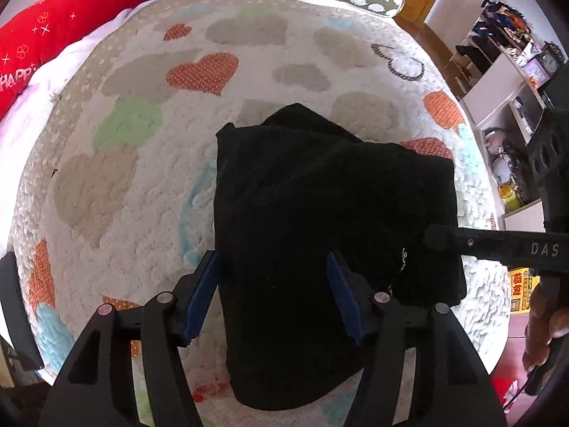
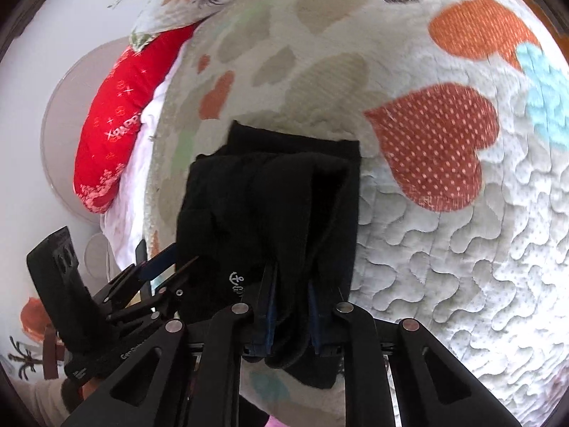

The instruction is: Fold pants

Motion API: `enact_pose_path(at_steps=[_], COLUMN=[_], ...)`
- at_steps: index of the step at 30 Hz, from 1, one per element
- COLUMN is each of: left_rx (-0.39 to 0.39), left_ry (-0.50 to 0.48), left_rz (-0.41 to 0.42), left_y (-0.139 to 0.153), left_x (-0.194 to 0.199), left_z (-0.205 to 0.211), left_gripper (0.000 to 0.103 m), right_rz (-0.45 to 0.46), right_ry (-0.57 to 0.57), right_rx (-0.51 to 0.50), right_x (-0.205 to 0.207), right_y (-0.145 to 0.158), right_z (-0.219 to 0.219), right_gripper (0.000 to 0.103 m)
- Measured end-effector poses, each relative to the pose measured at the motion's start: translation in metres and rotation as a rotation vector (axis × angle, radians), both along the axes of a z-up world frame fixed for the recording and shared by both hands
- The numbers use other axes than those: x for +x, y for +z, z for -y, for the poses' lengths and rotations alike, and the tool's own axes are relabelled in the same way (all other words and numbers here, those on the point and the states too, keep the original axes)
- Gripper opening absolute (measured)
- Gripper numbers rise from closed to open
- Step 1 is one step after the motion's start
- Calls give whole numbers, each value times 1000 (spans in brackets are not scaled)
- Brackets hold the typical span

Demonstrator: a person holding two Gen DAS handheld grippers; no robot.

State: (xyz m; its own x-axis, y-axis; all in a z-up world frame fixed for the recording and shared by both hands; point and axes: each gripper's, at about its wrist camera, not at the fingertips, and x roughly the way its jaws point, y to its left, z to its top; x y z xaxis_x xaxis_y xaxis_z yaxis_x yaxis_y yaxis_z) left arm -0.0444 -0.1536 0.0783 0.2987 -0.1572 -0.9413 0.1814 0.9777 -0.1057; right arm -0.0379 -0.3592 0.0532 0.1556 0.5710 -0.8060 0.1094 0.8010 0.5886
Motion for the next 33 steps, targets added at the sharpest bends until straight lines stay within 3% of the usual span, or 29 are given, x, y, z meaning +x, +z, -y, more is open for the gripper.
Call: enact_pose_path(at_steps=[3,8,10,20,27,33], left_rx=[3,10,8,23,54,105], left_ry=[3,2,10,35,25,28], left_rz=[-14,-23,-16,26,40,-2], left_y=[-1,4,7,13,8,-15], left_x=[3,8,11,42,69,83], left_z=[0,-2,-5,-15,-5,0], left_gripper=[66,66,66,66,66,66], right_rz=[-7,43,67,94,129,88], right_ry=[-8,-2,-14,-6,-2,-3], right_rx=[-18,-72,-78,-76,-108,-135], right_x=[0,3,8,39,49,52], right_y=[2,24,30,21,27,12], right_z=[4,11,16,7,2,5], right_gripper=[29,34,45,46,14,14])
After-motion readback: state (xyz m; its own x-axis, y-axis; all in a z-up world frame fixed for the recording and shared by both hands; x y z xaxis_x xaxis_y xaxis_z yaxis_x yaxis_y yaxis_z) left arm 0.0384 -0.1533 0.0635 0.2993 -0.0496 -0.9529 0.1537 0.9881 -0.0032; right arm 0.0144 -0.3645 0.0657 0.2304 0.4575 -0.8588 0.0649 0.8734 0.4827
